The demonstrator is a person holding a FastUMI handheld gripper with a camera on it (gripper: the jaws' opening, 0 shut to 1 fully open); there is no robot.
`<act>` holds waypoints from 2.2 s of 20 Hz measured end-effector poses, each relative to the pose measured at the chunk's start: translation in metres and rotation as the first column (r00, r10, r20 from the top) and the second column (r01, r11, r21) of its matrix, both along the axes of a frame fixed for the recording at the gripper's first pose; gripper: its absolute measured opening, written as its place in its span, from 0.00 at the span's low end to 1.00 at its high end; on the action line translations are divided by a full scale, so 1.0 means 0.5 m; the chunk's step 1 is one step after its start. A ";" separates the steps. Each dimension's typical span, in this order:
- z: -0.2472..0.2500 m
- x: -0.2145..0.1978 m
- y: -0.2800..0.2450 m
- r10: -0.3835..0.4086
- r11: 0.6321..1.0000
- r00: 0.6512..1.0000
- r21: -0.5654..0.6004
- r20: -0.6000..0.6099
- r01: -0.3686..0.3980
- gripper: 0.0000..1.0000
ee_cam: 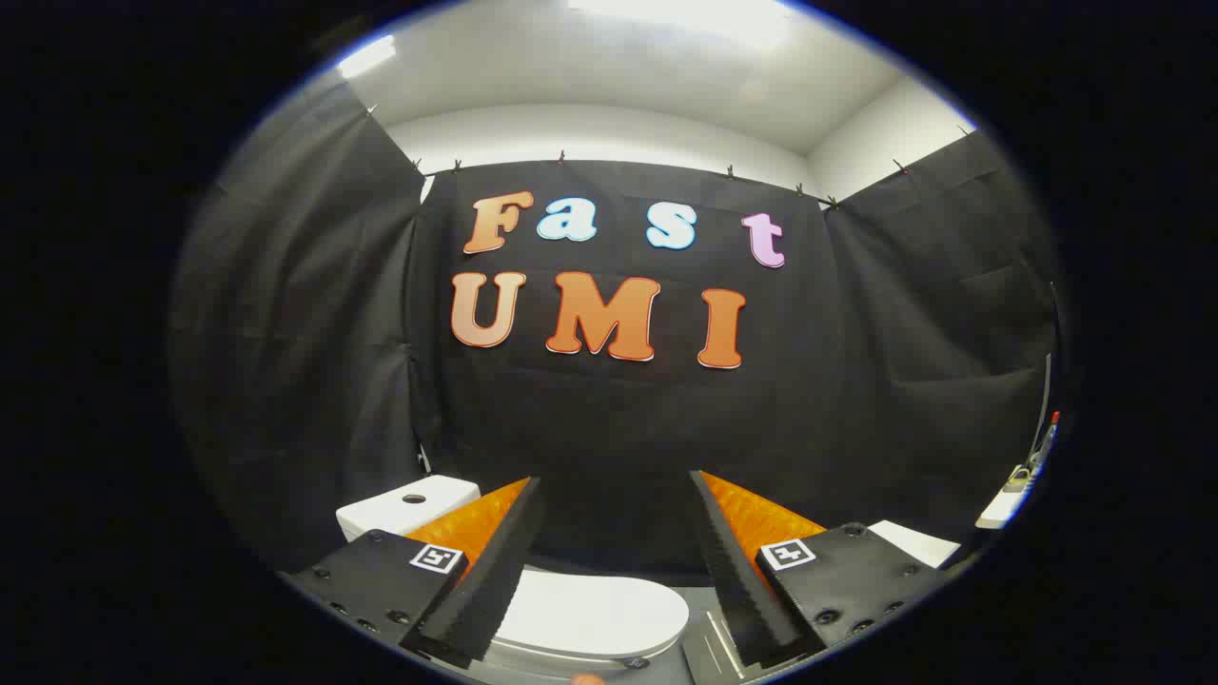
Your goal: Open the toilet lid.
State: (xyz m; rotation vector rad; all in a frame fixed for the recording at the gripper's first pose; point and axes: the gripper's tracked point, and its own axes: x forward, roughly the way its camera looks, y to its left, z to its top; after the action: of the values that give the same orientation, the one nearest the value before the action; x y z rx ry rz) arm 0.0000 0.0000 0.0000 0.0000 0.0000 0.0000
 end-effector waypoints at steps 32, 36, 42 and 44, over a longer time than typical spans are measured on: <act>-0.047 0.009 -0.087 -0.057 0.998 0.998 0.018 -0.027 0.057 0.98; -0.033 0.007 -0.081 -0.055 0.998 0.998 -0.006 -0.012 0.055 0.98; -0.058 0.012 -0.079 -0.039 0.998 0.999 0.052 -0.011 0.039 0.98; -0.090 0.018 -0.087 -0.043 0.995 0.999 0.086 -0.022 0.044 0.98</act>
State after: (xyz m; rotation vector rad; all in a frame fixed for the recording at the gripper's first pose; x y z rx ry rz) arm 0.0090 -0.0433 -0.0451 0.0863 0.0203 -0.0436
